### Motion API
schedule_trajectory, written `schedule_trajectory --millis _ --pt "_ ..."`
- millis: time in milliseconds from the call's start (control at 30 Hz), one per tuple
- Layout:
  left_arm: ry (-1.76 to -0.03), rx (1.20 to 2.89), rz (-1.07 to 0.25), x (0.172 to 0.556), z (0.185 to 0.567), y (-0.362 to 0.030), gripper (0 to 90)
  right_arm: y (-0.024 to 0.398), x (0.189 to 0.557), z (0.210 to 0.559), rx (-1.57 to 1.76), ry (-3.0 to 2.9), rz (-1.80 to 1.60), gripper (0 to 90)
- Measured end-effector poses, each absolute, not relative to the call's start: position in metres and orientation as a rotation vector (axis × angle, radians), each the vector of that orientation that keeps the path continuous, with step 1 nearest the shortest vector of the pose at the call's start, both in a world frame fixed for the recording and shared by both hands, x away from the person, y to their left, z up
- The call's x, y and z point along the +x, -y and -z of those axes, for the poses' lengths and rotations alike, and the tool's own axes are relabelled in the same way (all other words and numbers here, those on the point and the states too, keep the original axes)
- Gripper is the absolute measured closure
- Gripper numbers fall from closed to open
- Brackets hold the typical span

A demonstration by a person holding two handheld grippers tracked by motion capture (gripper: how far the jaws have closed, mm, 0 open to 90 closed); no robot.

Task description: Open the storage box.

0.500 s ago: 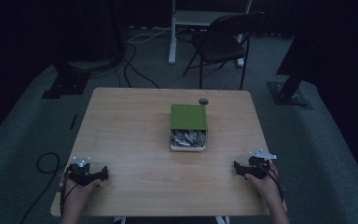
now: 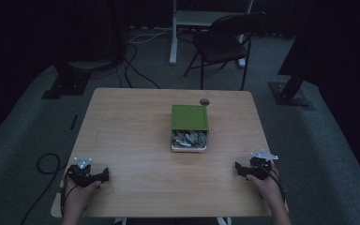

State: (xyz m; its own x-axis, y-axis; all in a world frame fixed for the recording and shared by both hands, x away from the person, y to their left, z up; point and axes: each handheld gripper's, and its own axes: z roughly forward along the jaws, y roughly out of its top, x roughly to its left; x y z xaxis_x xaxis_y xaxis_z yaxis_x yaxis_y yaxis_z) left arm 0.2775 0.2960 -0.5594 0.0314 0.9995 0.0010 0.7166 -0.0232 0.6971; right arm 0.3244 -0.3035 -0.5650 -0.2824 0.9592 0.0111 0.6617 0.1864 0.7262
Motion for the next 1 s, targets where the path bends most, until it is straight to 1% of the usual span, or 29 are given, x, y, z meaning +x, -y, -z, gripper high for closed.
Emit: schedule_trajectory --millis 67,100,267,500,1000 --pt "-1.722 1.794 -0.700 0.277 0.559 -0.296 3.3 0.303 0.324 0.565 1.516 -2.017 -0.878 11.7" --pt "-1.716 1.796 -0.709 0.277 0.559 -0.296 5.2 0.303 0.324 0.565 1.517 -2.017 -0.878 11.7" --pt "-1.636 1.883 -0.819 0.276 0.558 -0.292 5.4 0.303 0.324 0.565 1.516 -2.017 -0.878 11.7" --pt "-1.550 1.945 -0.830 0.276 0.558 -0.282 5.4 0.303 0.324 0.565 1.516 -2.017 -0.878 11.7" --pt "-1.366 1.996 -0.831 0.280 0.555 -0.251 5.5 0.303 0.324 0.565 1.516 -2.017 -0.878 11.7"
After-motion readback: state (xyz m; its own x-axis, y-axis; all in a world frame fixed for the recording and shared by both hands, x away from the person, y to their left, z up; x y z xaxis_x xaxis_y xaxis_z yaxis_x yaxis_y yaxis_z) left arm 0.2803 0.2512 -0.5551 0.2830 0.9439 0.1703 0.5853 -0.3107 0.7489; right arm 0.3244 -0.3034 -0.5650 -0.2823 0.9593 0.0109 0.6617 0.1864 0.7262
